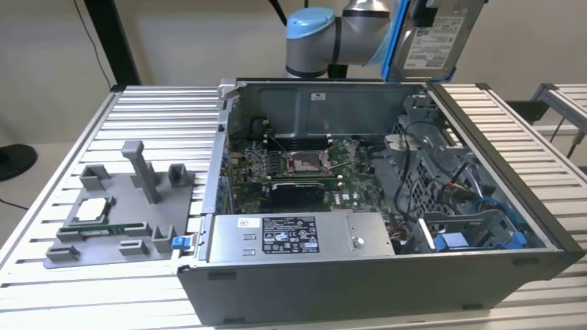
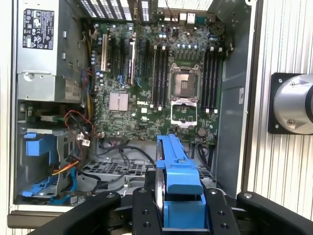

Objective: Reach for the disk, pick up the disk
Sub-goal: 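Pick up the disk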

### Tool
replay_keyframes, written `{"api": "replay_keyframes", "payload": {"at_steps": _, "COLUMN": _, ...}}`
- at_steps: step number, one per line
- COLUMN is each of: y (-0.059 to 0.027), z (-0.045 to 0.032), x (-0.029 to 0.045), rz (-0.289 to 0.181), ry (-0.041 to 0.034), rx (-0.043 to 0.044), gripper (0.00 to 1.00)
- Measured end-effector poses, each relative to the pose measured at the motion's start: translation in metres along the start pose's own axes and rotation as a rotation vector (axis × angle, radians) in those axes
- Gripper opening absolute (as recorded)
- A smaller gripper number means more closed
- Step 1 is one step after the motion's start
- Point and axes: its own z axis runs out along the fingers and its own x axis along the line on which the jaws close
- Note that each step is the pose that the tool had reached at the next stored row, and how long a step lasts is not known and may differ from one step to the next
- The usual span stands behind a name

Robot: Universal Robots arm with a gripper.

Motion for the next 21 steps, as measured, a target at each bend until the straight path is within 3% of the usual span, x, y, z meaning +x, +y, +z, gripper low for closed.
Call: {"api": "replay_keyframes", "payload": {"at_steps": 21, "y": 0.0029, "z": -0.0011, "x": 0.0752, "rz": 0.0, "ry": 0.0, "rx": 0.0, "gripper": 0.0}}
